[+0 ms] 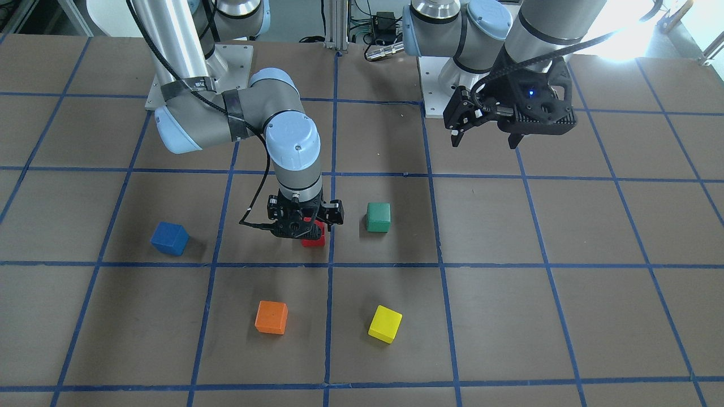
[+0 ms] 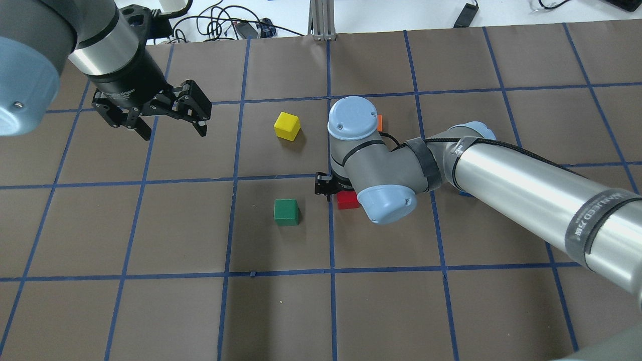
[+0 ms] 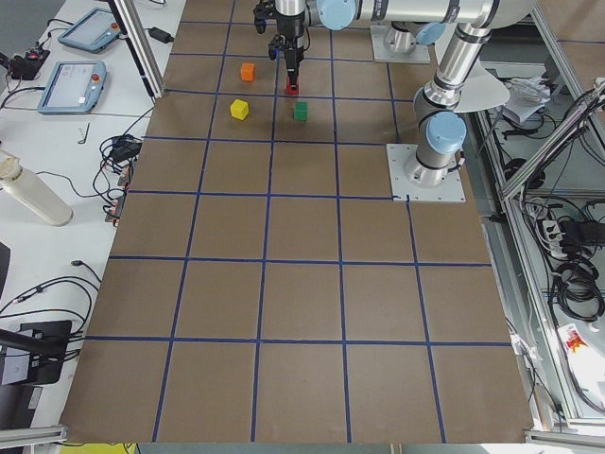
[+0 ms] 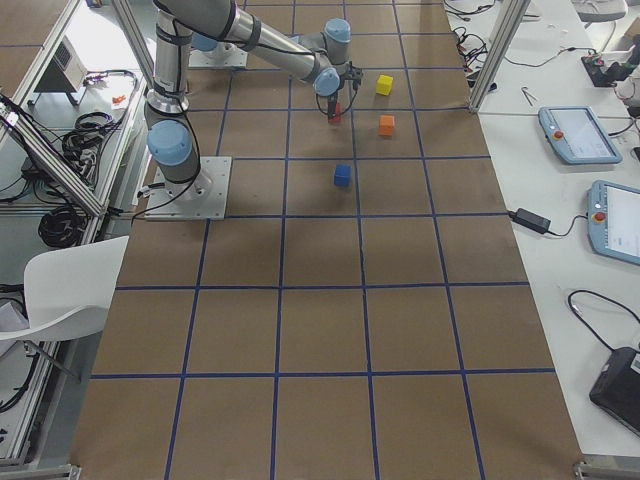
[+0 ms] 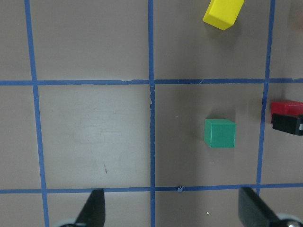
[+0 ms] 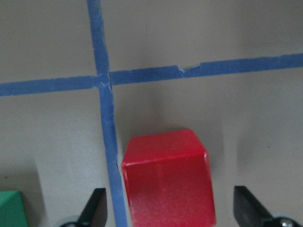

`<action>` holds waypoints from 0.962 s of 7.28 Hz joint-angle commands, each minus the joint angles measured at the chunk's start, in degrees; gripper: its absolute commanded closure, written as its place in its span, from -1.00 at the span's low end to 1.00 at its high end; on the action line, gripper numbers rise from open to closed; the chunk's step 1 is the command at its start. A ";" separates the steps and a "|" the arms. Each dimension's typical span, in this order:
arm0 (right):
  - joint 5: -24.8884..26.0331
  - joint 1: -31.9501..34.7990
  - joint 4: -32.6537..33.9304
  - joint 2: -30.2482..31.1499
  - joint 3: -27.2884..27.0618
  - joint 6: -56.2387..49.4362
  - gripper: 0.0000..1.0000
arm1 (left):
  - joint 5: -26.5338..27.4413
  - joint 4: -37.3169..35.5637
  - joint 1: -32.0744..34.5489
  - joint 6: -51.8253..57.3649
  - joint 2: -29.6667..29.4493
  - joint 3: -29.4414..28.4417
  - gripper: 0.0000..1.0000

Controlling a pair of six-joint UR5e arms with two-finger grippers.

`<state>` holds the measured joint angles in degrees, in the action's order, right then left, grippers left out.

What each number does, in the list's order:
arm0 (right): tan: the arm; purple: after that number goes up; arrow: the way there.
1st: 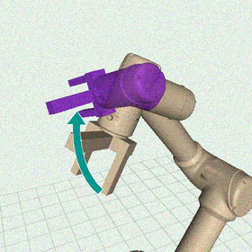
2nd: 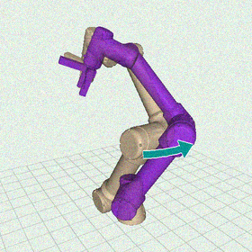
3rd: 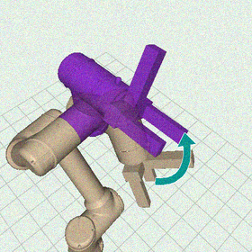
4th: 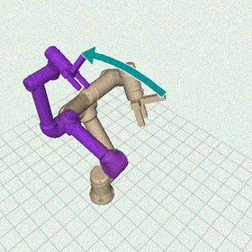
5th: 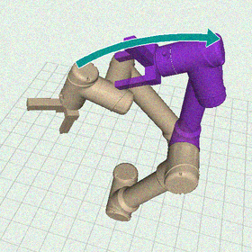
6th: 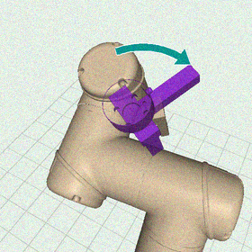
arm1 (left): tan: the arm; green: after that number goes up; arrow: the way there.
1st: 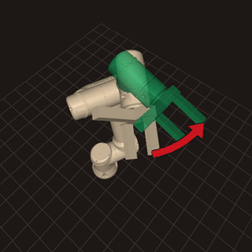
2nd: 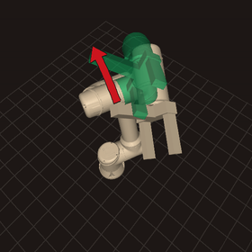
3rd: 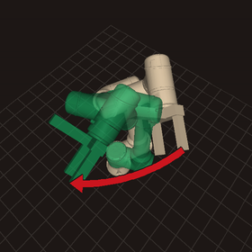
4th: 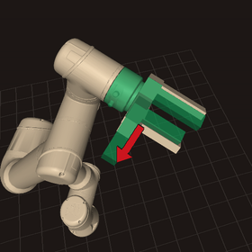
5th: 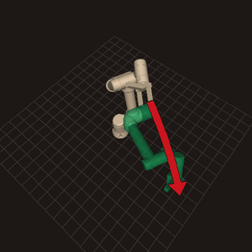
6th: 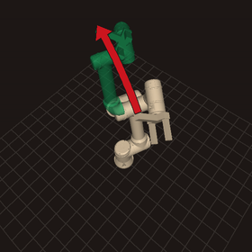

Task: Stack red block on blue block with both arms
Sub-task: 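Lower the right gripper onto the red cube and grasp it, then carry the red cube with the right gripper over the blue cube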

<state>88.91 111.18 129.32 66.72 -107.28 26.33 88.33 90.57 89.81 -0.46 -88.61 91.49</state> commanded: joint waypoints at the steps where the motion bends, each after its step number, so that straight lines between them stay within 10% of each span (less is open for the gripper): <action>1: 0.73 0.44 -0.47 -0.10 0.06 0.22 0.33 | 0.00 -0.04 -0.08 -0.07 -0.07 0.00 -1.00; 3: 1.09 0.36 -0.82 0.25 0.67 -0.57 0.74 | 0.09 -0.04 0.01 0.19 -0.07 0.00 -1.00; 7: 2.93 -9.26 -8.35 8.83 0.85 -8.19 0.78 | 0.09 -0.04 -0.08 0.81 0.02 0.09 -1.00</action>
<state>91.56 107.00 124.81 72.01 -106.27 21.83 88.42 90.53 89.79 0.30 -88.58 91.56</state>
